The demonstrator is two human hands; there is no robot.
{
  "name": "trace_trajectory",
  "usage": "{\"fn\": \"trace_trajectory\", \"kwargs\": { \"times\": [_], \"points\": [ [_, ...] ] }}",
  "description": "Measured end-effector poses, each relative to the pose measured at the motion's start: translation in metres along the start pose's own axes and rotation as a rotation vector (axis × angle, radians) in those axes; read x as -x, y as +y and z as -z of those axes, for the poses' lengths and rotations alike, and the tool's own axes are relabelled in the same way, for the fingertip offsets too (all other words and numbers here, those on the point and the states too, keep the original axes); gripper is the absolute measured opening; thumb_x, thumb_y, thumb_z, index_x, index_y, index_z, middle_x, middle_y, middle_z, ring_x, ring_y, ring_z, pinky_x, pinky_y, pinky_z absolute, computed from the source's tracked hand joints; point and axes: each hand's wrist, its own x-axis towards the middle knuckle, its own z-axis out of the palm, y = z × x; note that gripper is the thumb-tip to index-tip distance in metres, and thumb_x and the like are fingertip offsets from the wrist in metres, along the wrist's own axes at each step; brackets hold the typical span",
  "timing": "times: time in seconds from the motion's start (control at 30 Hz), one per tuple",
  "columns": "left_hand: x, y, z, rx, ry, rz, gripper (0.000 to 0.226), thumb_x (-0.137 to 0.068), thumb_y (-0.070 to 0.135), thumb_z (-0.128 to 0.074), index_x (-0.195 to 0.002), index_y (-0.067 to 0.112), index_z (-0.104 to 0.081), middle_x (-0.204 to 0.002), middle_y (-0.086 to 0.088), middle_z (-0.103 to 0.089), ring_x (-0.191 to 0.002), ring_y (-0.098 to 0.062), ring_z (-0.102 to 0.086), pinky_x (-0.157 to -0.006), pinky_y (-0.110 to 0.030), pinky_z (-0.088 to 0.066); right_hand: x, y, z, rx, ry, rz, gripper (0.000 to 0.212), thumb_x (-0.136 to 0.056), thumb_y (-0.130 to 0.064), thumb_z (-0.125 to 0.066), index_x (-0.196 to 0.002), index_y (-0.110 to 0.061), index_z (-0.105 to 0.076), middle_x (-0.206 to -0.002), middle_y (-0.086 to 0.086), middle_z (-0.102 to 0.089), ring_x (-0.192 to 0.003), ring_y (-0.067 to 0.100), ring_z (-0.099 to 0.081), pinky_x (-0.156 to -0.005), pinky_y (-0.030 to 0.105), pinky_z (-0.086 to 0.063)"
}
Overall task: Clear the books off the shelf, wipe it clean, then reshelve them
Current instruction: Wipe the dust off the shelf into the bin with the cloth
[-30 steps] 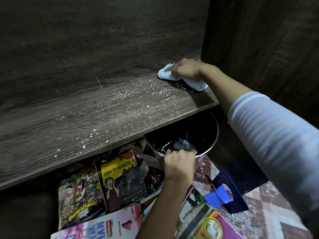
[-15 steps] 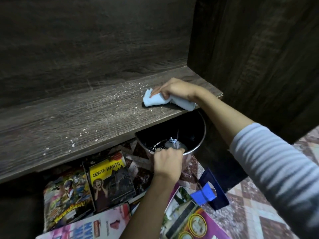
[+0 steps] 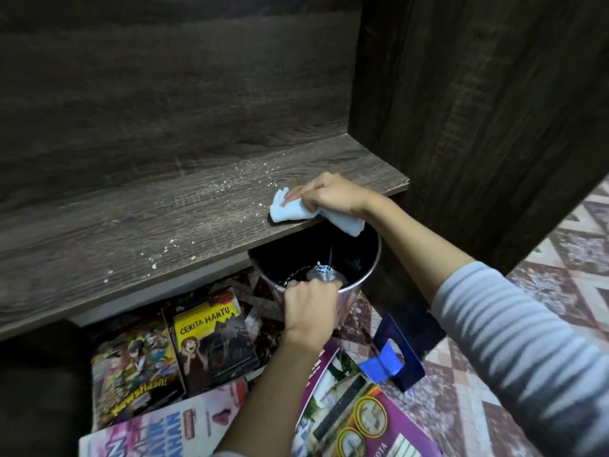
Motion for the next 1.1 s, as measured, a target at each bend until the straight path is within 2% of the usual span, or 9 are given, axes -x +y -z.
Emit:
{"fn": "trace_trajectory", "kwargs": {
  "times": [0.1,0.17,0.33,0.5,0.6,0.67,0.8,0.97,1.1],
  "points": [
    [0.005,0.001,0.003,-0.011,0.012,-0.018,0.026,-0.095,0.017,-0.042,-0.116,0.02,-0.058,-0.108,-0.008,-0.067,-0.102,-0.028,-0.062,-0.087,-0.032,-0.041,0.01,-0.001,-0.009,0.099,0.059,0.084,0.043,-0.063,-0.027,-0.045,-0.092,-0.034,-0.075,-0.12,-0.01,-0.066,-0.121,0.009,-0.052,-0.108,0.025,-0.032],
    [0.007,0.001,0.006,-0.022,0.002,-0.021,0.026,-0.096,0.021,-0.042,-0.115,0.02,-0.058,-0.108,-0.009,-0.066,-0.103,-0.028,-0.062,-0.088,-0.032,-0.04,0.02,-0.001,-0.018,0.216,0.089,0.142,0.041,-0.077,-0.025,-0.048,-0.11,-0.022,-0.071,-0.128,-0.004,-0.061,-0.128,0.007,-0.046,-0.108,0.022,-0.021],
    [0.01,0.001,0.007,-0.033,-0.031,0.01,0.024,-0.091,0.018,-0.053,-0.114,0.02,-0.059,-0.108,-0.007,-0.067,-0.103,-0.026,-0.063,-0.087,-0.031,-0.042,0.044,0.005,-0.02,0.045,0.226,0.158,0.036,-0.086,-0.003,-0.051,-0.115,-0.016,-0.069,-0.128,0.0,-0.061,-0.123,0.009,-0.05,-0.096,0.012,-0.029],
    [0.012,-0.005,0.005,-0.031,-0.006,0.019,0.029,-0.092,0.012,-0.047,-0.117,0.022,-0.058,-0.109,-0.007,-0.066,-0.105,-0.028,-0.062,-0.085,-0.031,-0.044,0.03,0.016,0.01,0.193,0.534,0.005,0.042,-0.09,-0.013,-0.048,-0.131,-0.017,-0.056,-0.132,0.01,-0.058,-0.127,0.029,-0.046,-0.105,0.028,-0.028],
    [0.013,-0.007,0.005,-0.045,0.005,0.014,0.028,-0.093,0.012,-0.046,-0.118,0.021,-0.057,-0.109,-0.008,-0.066,-0.104,-0.027,-0.061,-0.086,-0.031,-0.043,0.019,0.028,0.009,0.442,0.475,-0.219,0.045,-0.093,-0.023,-0.044,-0.136,-0.01,-0.036,-0.132,0.022,-0.051,-0.122,0.039,-0.039,-0.1,0.042,-0.03],
    [0.012,-0.008,0.004,-0.053,0.012,0.01,0.028,-0.093,0.011,-0.045,-0.118,0.019,-0.057,-0.109,-0.008,-0.066,-0.104,-0.028,-0.062,-0.085,-0.031,-0.043,0.015,0.027,0.001,0.544,0.443,-0.273,0.044,-0.094,-0.031,-0.041,-0.134,-0.013,-0.039,-0.138,0.016,-0.046,-0.123,0.036,-0.033,-0.1,0.042,-0.029],
    [0.009,-0.01,0.002,-0.04,0.024,0.025,0.027,-0.094,0.014,-0.045,-0.117,0.02,-0.057,-0.109,-0.009,-0.066,-0.104,-0.029,-0.062,-0.086,-0.031,-0.044,0.008,0.018,-0.014,0.564,0.36,-0.254,0.046,-0.096,-0.041,-0.031,-0.141,-0.034,-0.037,-0.153,0.003,-0.025,-0.139,0.039,-0.011,-0.111,0.057,-0.006],
    [0.008,-0.011,0.002,-0.018,0.015,0.053,0.026,-0.094,0.016,-0.045,-0.115,0.021,-0.059,-0.109,-0.01,-0.067,-0.105,-0.029,-0.062,-0.087,-0.031,-0.042,0.005,0.011,-0.016,0.586,0.272,-0.169,0.045,-0.098,-0.037,-0.03,-0.143,-0.04,-0.032,-0.155,0.0,-0.023,-0.135,0.037,-0.026,-0.109,0.046,-0.023],
    [0.011,-0.009,0.005,-0.008,0.026,0.052,0.025,-0.094,0.016,-0.043,-0.113,0.019,-0.06,-0.108,-0.01,-0.067,-0.104,-0.029,-0.062,-0.086,-0.031,-0.042,0.008,0.0,-0.031,0.562,0.188,-0.08,0.047,-0.098,-0.038,-0.034,-0.144,-0.042,-0.03,-0.158,-0.005,-0.017,-0.14,0.035,-0.019,-0.113,0.042,-0.017]
  ]
}}
